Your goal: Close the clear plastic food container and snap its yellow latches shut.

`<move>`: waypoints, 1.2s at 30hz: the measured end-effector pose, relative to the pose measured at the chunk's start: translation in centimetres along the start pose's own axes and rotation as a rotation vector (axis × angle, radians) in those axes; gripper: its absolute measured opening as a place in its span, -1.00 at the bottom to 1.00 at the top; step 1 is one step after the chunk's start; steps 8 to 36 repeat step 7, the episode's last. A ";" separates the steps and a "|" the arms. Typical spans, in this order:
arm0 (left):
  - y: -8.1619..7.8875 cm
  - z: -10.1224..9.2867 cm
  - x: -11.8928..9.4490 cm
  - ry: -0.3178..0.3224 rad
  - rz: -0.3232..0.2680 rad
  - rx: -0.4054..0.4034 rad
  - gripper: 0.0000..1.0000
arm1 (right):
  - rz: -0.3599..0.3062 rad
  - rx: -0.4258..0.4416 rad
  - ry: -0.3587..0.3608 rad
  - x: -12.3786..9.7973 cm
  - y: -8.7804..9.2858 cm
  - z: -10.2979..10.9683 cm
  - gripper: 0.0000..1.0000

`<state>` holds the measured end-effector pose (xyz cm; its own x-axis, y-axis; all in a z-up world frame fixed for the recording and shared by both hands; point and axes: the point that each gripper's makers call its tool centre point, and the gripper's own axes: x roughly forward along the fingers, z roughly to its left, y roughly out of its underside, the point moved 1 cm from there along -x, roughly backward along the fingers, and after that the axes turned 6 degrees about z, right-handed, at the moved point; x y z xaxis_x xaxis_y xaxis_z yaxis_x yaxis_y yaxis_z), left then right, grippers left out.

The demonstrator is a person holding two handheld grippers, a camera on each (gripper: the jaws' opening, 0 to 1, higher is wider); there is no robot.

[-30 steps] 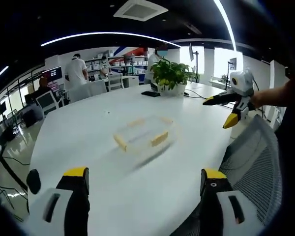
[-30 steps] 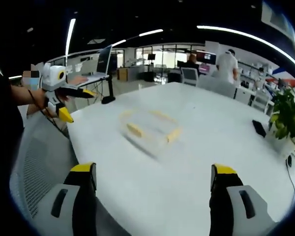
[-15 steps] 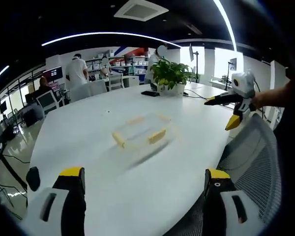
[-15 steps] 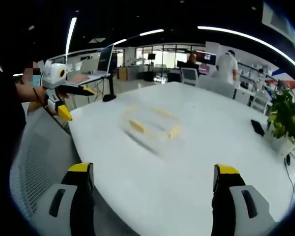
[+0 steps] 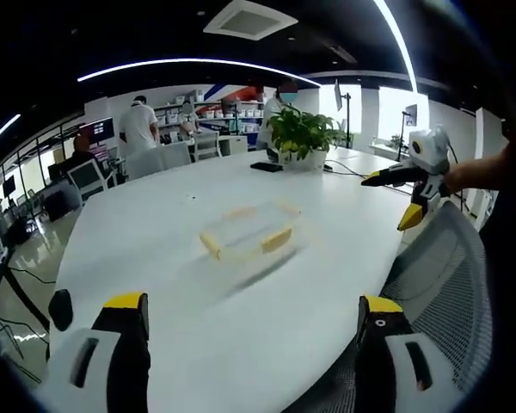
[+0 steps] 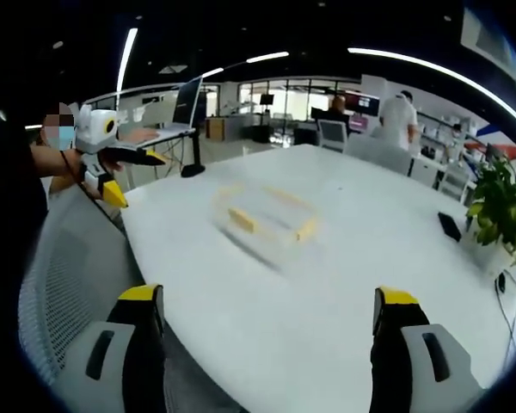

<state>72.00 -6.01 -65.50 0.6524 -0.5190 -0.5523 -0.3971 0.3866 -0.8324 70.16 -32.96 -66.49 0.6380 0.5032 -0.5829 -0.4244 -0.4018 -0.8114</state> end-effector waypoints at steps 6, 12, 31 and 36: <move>0.0 -0.1 -0.1 0.000 -0.004 0.006 0.97 | 0.004 -0.004 -0.003 0.0 0.0 0.2 0.99; 0.0 -0.1 -0.1 0.000 -0.005 0.005 0.97 | 0.004 -0.005 -0.003 0.0 0.0 0.2 0.99; 0.0 -0.1 -0.1 0.000 -0.005 0.005 0.97 | 0.004 -0.005 -0.003 0.0 0.0 0.2 0.99; 0.0 -0.1 -0.1 0.000 -0.005 0.005 0.97 | 0.004 -0.005 -0.003 0.0 0.0 0.2 0.99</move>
